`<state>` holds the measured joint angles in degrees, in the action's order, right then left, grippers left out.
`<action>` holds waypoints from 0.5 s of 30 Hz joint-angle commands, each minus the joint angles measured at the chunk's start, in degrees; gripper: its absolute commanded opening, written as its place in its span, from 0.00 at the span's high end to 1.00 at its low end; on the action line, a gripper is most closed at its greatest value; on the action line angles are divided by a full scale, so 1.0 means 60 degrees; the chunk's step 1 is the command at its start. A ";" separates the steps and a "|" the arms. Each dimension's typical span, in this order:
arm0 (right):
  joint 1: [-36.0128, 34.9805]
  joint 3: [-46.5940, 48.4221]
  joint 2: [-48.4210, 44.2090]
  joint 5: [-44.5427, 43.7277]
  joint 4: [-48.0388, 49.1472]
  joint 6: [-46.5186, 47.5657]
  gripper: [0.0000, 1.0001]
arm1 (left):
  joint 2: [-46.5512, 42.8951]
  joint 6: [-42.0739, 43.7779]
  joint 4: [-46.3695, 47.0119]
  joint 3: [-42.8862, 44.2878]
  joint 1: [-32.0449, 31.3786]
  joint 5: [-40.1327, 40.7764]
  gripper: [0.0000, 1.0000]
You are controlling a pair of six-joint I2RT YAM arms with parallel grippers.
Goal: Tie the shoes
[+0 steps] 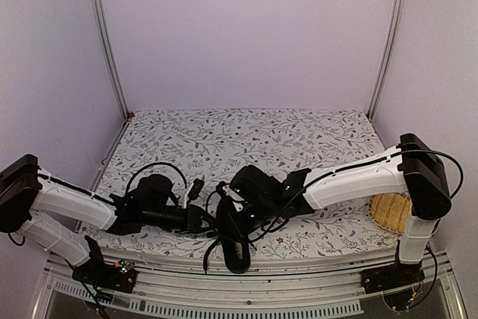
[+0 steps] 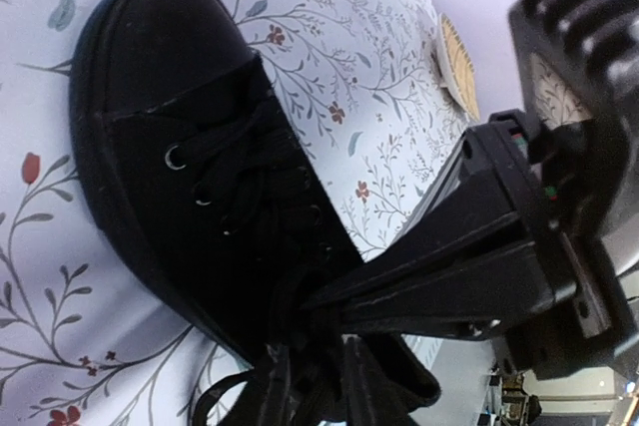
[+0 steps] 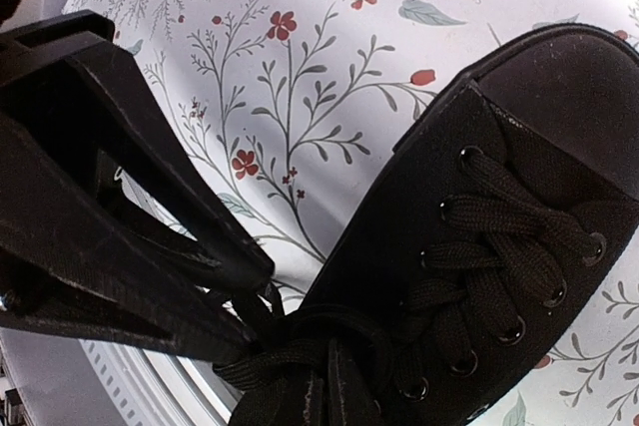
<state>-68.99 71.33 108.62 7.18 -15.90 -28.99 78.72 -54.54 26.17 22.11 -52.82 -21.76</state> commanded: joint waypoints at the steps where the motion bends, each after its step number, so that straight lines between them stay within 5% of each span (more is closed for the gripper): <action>1: -0.0091 -0.0496 0.0015 -0.0138 0.0096 -0.0203 0.98 | -0.0209 -0.0270 -0.0055 -0.0384 0.0072 0.0596 0.76; 7: -0.0118 -0.0580 -0.0069 -0.0142 0.0129 -0.0223 0.98 | 0.0261 -0.0300 0.0278 -0.0298 0.0071 0.0356 0.65; 15: -0.0137 -0.0583 -0.0120 -0.0252 0.0160 -0.0258 0.98 | 0.1028 -0.0182 0.0663 -0.0016 0.0072 -0.0056 0.72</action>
<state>-69.21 68.95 108.60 6.57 -13.80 -29.82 83.31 -56.21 27.40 20.49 -52.80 -20.62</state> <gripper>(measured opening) 0.022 0.289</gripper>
